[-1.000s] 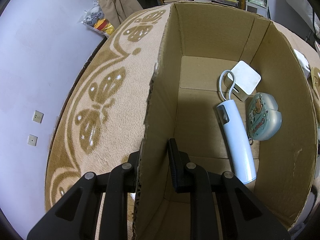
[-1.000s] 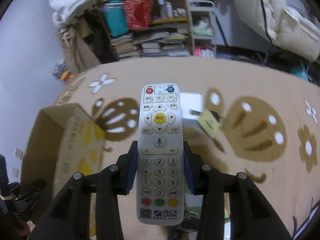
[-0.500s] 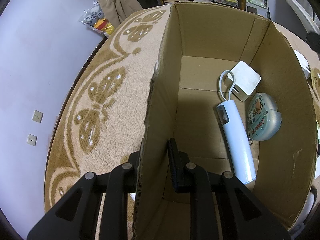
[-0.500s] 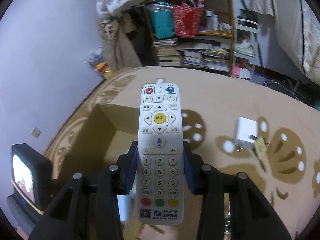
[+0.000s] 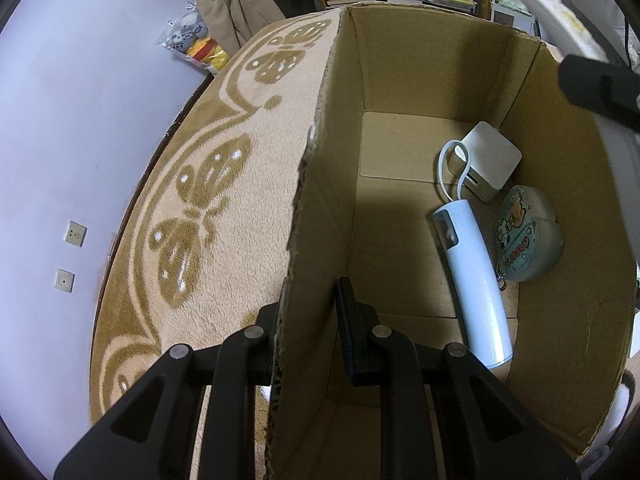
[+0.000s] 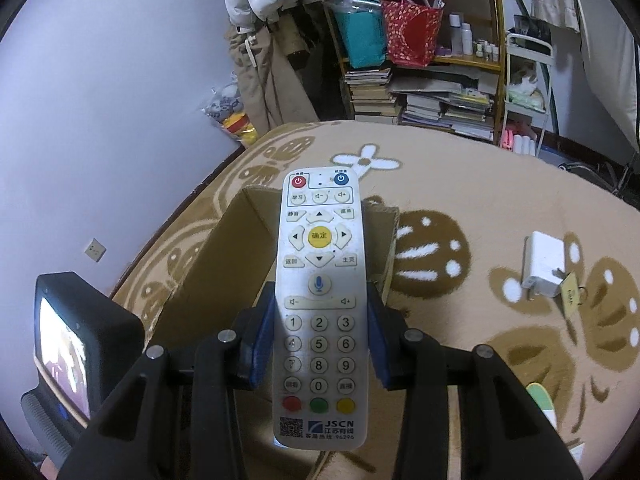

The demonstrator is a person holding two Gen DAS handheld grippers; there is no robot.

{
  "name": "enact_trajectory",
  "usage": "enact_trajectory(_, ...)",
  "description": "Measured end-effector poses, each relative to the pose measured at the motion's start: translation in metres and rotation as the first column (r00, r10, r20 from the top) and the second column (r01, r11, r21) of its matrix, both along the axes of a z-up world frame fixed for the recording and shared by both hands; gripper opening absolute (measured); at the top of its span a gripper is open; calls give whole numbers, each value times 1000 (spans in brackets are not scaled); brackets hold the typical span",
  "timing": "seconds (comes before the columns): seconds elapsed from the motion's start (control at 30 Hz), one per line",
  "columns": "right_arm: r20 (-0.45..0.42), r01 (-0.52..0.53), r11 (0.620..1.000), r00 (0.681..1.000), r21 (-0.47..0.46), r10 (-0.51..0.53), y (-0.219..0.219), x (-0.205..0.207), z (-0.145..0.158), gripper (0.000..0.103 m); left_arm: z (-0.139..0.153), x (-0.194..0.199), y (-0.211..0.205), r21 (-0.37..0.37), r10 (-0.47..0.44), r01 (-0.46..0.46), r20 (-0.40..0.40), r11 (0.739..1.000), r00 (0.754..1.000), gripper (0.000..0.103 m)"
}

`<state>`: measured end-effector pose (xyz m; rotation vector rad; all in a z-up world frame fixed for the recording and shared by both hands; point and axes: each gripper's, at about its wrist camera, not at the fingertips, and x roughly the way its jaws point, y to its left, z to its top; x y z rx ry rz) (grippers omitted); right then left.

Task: Organize rigid objects
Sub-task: 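Carry the white remote into the box and open the right tool, then move the empty right tool back over the pile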

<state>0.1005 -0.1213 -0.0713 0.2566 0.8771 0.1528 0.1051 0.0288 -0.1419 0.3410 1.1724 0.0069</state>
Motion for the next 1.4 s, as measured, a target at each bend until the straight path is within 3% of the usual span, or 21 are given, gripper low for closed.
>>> enact_trajectory(0.5, 9, -11, 997, 1000, 83, 11, 4, 4, -16, 44, 0, 0, -1, -1, 0, 0, -1, 1000, 1000, 18)
enact_trajectory(0.63, 4, -23, 998, 1000, 65, 23, 8, 5, -22, 44, 1, -2, -3, 16, -13, 13, 3, 1000, 1000, 18)
enact_trajectory(0.97, 8, -1, 995, 1000, 97, 1, -2, 0, -16, 44, 0, 0, -6, 15, -14, 14, 3, 1000, 1000, 18)
enact_trajectory(1.03, 15, -10, 993, 1000, 121, 8, -6, -2, -11, 47, 0, 0, -5, 15, -14, 14, 3, 1000, 1000, 18)
enact_trajectory(1.1, 28, -18, 989, 1000, 144, 14, -10, -4, -7, 68, 0, 0, -5, 12, -8, 8, -1, 1000, 1000, 18)
enact_trajectory(1.4, 36, 52, 994, 998, 97, -56, -42, -23, 5, 72, 3, 3, -4, 4, -5, 5, -1, 1000, 1000, 18)
